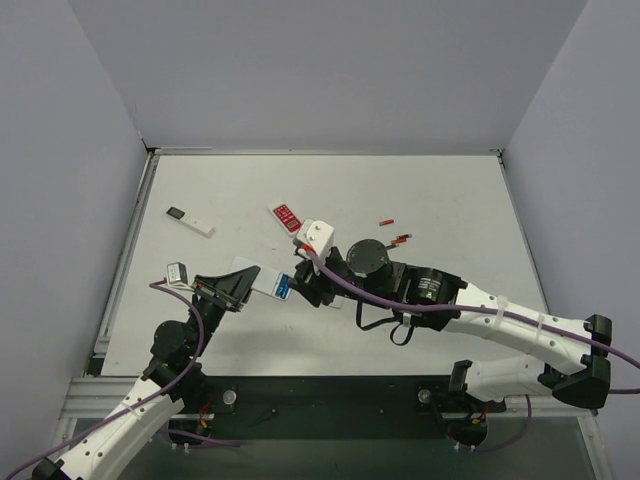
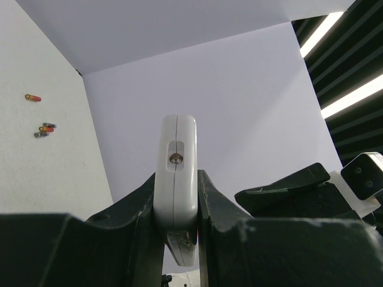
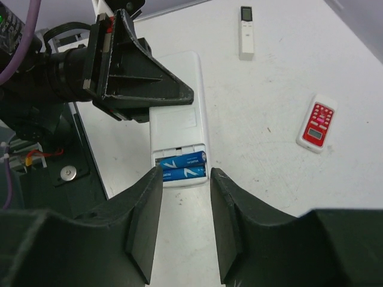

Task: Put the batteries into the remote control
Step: Load the battery into the remote control.

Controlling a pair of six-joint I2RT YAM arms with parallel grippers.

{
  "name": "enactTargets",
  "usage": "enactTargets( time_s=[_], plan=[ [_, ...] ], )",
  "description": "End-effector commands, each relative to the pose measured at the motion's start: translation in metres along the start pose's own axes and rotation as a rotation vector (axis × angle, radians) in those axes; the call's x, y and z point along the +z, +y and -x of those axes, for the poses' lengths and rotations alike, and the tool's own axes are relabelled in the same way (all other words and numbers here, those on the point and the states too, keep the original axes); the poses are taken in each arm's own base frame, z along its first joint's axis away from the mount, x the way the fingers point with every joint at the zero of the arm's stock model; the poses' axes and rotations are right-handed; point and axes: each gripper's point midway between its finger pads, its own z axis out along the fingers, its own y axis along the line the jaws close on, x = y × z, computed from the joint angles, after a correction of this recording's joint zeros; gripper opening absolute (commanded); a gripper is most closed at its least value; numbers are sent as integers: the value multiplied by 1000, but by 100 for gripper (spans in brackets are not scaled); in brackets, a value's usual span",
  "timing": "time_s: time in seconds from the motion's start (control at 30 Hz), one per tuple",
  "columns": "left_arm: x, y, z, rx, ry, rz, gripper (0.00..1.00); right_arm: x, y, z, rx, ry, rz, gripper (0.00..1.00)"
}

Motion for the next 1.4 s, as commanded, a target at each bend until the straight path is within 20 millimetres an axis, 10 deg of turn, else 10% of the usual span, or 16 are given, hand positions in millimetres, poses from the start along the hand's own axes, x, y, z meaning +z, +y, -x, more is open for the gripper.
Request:
enactTargets(
  time_s=[0.0,1.37],
  plan=[
    [-7,31,-6,-3,28,56,0,6,5,-11,-30,71,67,32],
    [-6,36,-8,-30,35,114,0,42,-11,-41,169,259,42,19]
  ],
)
